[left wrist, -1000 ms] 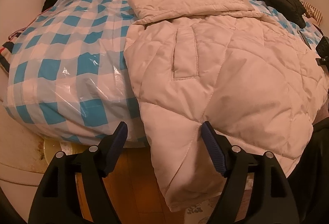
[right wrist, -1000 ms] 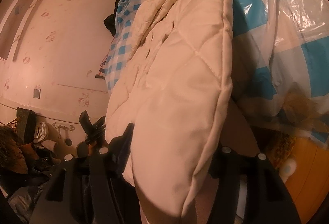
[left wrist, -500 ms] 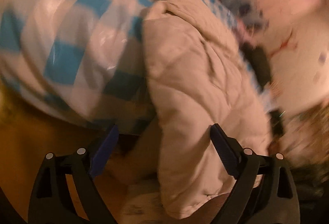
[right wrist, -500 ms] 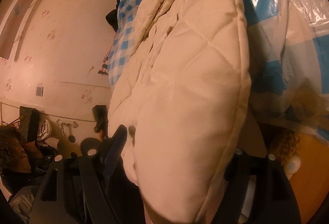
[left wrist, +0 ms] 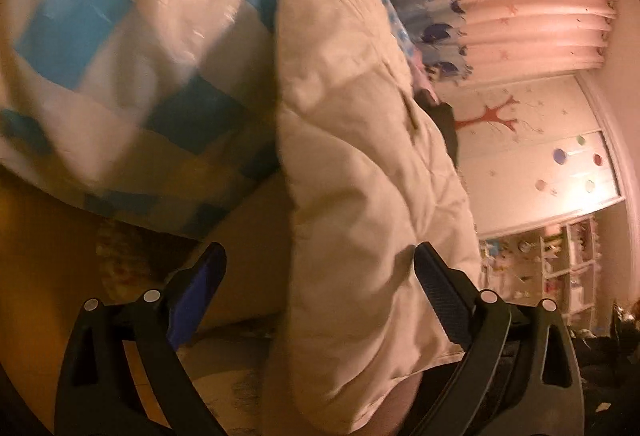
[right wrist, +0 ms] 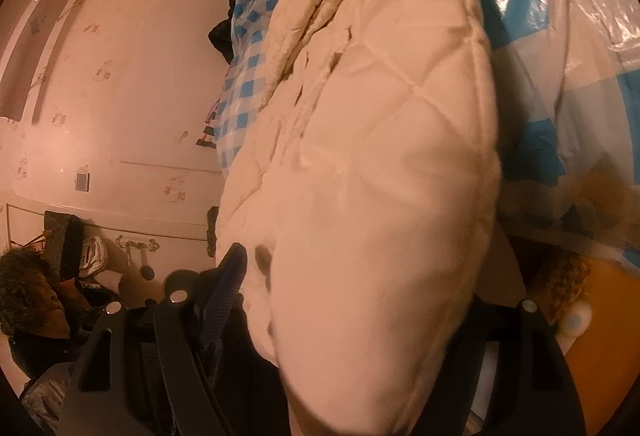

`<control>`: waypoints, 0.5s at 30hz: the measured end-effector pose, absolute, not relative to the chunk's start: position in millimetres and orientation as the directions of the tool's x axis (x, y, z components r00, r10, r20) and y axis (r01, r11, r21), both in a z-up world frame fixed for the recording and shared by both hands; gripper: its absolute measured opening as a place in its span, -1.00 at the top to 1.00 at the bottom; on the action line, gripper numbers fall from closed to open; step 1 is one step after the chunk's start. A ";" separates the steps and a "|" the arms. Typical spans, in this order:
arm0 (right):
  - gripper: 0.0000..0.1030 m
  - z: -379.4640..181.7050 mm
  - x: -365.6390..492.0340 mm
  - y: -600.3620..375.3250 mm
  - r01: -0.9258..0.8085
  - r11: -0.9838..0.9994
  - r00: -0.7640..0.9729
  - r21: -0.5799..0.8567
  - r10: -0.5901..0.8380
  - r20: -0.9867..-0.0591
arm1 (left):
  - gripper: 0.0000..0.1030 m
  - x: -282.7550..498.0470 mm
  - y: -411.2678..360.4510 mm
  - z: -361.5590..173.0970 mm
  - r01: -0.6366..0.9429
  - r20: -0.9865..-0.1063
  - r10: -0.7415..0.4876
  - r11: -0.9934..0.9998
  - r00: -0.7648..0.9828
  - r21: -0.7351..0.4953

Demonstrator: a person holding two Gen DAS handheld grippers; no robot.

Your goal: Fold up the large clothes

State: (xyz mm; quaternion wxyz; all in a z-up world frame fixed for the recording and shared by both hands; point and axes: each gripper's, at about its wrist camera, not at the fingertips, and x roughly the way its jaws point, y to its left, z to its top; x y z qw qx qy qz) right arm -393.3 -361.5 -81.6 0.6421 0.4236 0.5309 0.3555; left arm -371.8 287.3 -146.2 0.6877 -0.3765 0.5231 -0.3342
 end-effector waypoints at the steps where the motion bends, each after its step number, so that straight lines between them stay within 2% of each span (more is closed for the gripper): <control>1: -0.43 -80.8 -393.0 -360.2 -0.008 0.390 0.180 0.921 0.906 -0.382 | -0.76 -370.3 281.4 -147.0 0.076 -0.466 -0.858 0.490 0.216 -0.868; 5: -0.42 -78.4 -393.0 -356.4 -0.024 0.419 0.184 0.908 0.894 -0.408 | -0.76 -369.2 258.7 -144.5 0.112 -0.472 -0.864 0.494 0.178 -0.862; 6: -0.20 -76.5 -393.5 -356.5 -0.033 0.434 0.196 0.900 0.886 -0.420 | -0.74 -370.1 257.3 -142.8 0.112 -0.490 -0.851 0.515 0.189 -0.850; 7: 0.01 -75.4 -393.3 -356.6 -0.040 0.441 0.202 0.897 0.882 -0.425 | -0.46 -369.5 256.3 -139.9 0.111 -0.508 -0.836 0.536 0.207 -0.837; 8: 0.11 -74.4 -393.1 -356.5 -0.046 0.444 0.205 0.895 0.881 -0.427 | -0.31 -369.2 255.7 -132.5 0.118 -0.523 -0.822 0.556 0.226 -0.823; 10: 0.17 -69.6 -394.2 -353.6 -0.064 0.471 0.214 0.880 0.868 -0.449 | 0.07 -372.4 252.7 -113.4 0.155 -0.591 -0.763 0.638 0.262 -0.754; 12: 0.20 -66.1 -394.3 -351.9 -0.075 0.482 0.217 0.873 0.862 -0.457 | 0.26 -378.4 236.0 -85.1 0.228 -0.685 -0.666 0.745 0.295 -0.626; 13: 0.20 -66.4 -394.2 -352.4 -0.076 0.484 0.216 0.872 0.861 -0.460 | 0.31 -381.2 225.5 -72.7 0.254 -0.738 -0.599 0.801 0.312 -0.542; 15: 0.20 -67.1 -393.7 -352.4 -0.074 0.482 0.213 0.873 0.863 -0.458 | 0.37 -383.4 211.4 -58.3 0.291 -0.788 -0.519 0.850 0.331 -0.438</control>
